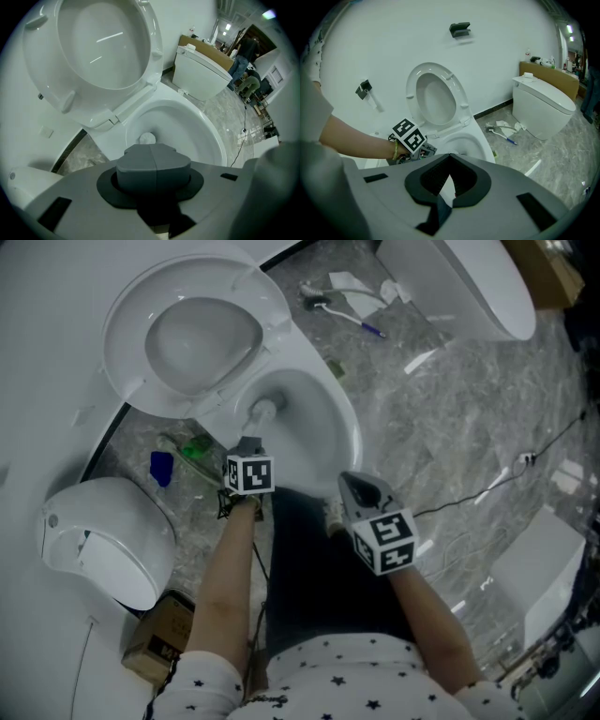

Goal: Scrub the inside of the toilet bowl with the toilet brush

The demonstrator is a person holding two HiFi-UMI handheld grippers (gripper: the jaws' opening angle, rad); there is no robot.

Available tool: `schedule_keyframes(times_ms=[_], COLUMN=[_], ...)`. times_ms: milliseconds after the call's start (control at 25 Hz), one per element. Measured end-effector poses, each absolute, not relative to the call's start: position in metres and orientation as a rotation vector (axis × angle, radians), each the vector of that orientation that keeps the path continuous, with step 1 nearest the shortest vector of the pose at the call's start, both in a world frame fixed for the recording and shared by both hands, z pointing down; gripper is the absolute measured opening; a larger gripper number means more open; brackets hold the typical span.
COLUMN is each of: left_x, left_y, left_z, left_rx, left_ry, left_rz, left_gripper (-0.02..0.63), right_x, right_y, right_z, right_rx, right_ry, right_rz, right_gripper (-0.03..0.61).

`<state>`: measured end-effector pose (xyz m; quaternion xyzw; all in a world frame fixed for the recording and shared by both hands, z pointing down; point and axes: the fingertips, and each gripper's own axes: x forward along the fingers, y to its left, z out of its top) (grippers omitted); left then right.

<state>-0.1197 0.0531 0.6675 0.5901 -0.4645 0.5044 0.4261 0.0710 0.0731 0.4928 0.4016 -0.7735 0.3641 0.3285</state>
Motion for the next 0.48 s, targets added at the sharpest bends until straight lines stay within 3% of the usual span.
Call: schedule_keyframes(times_ms=[480], left_x=[-0.106], left_y=[0.079], left_z=[0.666], left_rx=[1.493], left_ry=[-1.107], left_rz=[1.273], left_gripper=[0.153], right_x=[0.068], right_y=[0.073], right_z=[0.491], right_rx=[1.053], right_ry=[-2.030], right_rz=[0.957], right_gripper=[0.000])
